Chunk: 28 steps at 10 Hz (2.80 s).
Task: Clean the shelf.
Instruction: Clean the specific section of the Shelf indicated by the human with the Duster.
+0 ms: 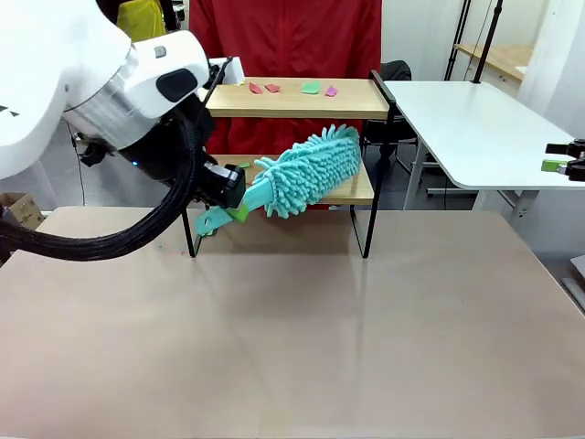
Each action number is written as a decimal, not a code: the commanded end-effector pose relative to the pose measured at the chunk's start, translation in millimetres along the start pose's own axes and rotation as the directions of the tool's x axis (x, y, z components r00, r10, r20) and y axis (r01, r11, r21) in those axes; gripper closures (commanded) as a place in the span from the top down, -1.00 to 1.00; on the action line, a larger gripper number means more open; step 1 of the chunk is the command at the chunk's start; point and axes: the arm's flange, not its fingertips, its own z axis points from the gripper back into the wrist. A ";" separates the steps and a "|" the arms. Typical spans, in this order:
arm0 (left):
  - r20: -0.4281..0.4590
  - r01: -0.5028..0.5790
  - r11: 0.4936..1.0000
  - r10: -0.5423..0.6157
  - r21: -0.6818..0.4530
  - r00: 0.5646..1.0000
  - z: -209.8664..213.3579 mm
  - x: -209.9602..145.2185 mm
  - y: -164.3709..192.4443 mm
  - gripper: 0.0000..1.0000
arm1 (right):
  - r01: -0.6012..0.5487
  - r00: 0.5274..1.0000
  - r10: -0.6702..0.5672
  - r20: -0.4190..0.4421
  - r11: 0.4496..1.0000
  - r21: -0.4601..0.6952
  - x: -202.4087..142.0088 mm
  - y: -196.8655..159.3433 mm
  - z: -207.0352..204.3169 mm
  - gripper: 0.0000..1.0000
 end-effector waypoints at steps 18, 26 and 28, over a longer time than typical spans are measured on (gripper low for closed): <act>0.015 -0.382 0.888 0.391 0.256 0.920 -176.3 165.3 -102.1 -0.74 | 0.006 1.000 -0.006 -0.016 1.000 -0.010 7.6 1.4 -2.6 1.00; -0.063 -0.389 0.874 0.423 0.290 0.904 -187.6 150.8 -81.7 -0.74 | 0.006 1.000 -0.006 -0.016 1.000 -0.010 7.6 1.4 -2.6 1.00; -0.065 -0.428 0.849 0.468 0.309 0.881 -179.2 141.0 -62.0 -0.74 | 0.006 1.000 -0.006 -0.016 1.000 -0.010 7.6 1.4 -2.6 1.00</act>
